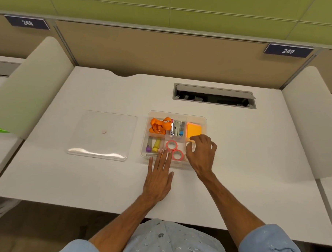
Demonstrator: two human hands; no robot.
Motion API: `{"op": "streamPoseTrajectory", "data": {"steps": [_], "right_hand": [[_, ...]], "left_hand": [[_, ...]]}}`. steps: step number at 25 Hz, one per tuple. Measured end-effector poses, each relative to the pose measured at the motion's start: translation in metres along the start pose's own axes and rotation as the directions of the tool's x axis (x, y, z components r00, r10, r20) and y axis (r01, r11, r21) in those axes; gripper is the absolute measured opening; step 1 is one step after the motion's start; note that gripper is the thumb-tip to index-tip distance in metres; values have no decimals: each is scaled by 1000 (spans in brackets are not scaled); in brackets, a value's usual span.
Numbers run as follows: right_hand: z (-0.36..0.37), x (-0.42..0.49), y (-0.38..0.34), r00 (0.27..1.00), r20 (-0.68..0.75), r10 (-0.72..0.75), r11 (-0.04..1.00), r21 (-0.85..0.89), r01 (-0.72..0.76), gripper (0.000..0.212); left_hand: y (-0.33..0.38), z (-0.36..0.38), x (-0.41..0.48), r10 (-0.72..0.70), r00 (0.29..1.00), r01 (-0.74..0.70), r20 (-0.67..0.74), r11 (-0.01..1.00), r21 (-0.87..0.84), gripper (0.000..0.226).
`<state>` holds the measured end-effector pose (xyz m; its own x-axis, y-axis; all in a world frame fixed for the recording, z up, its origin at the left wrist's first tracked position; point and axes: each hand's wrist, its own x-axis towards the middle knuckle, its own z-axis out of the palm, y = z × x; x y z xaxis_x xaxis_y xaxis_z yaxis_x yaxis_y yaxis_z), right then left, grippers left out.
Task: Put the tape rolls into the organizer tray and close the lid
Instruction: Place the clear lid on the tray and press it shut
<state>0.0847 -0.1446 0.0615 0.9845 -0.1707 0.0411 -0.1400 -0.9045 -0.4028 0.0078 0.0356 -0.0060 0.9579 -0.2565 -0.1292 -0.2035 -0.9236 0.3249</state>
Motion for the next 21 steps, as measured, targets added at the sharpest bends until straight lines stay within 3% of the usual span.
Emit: {"op": "streamPoseTrajectory", "data": {"steps": [5, 10, 15, 21], "right_hand": [[30, -6, -73, 936, 118, -332, 941, 104, 321, 48], [74, -27, -156, 784, 297, -545, 830, 63, 554, 39], [116, -48, -206, 660, 530, -533, 762, -39, 647, 37], [131, -65, -221, 715, 533, -453, 773, -164, 612, 33]], "left_hand": [[-72, -32, -14, -167, 977, 159, -131, 985, -73, 68], [-157, -57, -43, -341, 932, 337, -123, 940, -50, 68], [-215, -70, -61, -387, 922, 387, -24, 922, 27, 69], [-243, -74, -74, -333, 943, 332, 22, 943, 31, 58]]}}
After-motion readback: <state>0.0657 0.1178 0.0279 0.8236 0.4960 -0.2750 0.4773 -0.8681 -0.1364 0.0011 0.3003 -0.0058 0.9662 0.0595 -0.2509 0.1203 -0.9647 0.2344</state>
